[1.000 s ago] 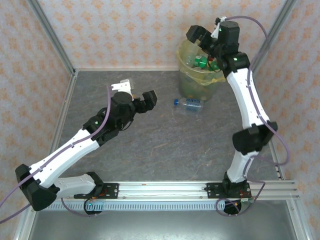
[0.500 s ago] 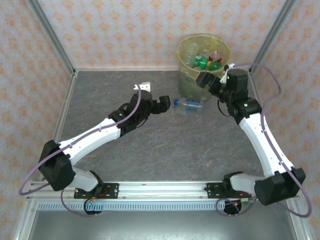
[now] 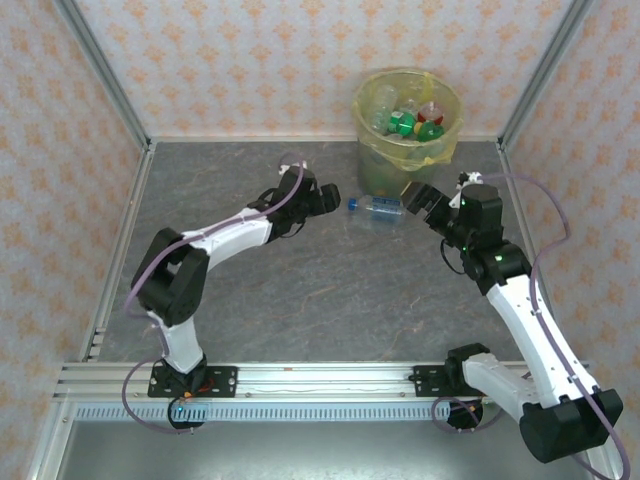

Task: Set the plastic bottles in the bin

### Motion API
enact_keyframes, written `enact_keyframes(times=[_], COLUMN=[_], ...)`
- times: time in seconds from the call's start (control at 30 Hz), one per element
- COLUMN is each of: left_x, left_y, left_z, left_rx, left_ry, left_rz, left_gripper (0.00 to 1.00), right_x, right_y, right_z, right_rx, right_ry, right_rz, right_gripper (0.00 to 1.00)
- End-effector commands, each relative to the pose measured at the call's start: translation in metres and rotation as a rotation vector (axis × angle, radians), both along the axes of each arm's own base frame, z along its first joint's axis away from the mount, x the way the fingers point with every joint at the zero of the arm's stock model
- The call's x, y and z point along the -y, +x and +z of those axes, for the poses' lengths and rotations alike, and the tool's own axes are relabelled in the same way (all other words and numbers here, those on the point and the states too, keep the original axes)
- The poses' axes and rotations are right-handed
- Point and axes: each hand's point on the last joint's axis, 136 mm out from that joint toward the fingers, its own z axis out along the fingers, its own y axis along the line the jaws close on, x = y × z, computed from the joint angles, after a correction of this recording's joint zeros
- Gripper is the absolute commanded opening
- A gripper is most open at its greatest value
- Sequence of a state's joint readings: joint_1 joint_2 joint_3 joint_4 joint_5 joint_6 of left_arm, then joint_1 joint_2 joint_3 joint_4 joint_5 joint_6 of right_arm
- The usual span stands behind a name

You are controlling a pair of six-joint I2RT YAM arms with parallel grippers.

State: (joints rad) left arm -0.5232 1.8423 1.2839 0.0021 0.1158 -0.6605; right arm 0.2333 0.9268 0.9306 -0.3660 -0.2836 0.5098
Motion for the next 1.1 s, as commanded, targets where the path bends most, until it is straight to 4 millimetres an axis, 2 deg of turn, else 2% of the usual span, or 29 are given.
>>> enact_keyframes(times=[0.0,0.23,0.33,0.6,0.8,0.9,1.07], left_x=[0.013,0.029,0.037,0.053,0.064,0.063,0.060], left_y=[0.026,0.061,0.070,0.086,0.080,0.068,0.045], left_z=[0.004,-0.030,-0.047,-0.081,-0.100,-0.110,-0.109], left_rx=[-0.019,-0.085,-0.116,-0.162,-0.215,-0.243,-0.258], left_ry=[-0.099,-0.106,-0.100,-0.078,-0.073,-0.050,-0.032], left_rz=[-0.016,-0.030,-0.050,-0.103,-0.164,-0.189,-0.207], left_gripper=[0.77,0.59,0.55,0.53,0.54,0.53,0.49], right_x=[0.005,0.014,0.016,0.019,0.020,0.021,0.021], right_y=[-0.004,-0.014,-0.017,-0.024,-0.025,-0.024,-0.019], right_z=[0.011,0.016,0.017,0.007,0.000,-0.001,-0.002], right_rx=[0.041,0.063,0.065,0.046,0.039,0.041,0.046], right_ry=[0.017,0.009,0.005,0.011,0.020,0.018,0.011], right_rz=[-0.031,-0.066,-0.072,-0.086,-0.096,-0.102,-0.107], right_gripper=[1.00,1.00,1.00,1.00,1.00,1.00,1.00])
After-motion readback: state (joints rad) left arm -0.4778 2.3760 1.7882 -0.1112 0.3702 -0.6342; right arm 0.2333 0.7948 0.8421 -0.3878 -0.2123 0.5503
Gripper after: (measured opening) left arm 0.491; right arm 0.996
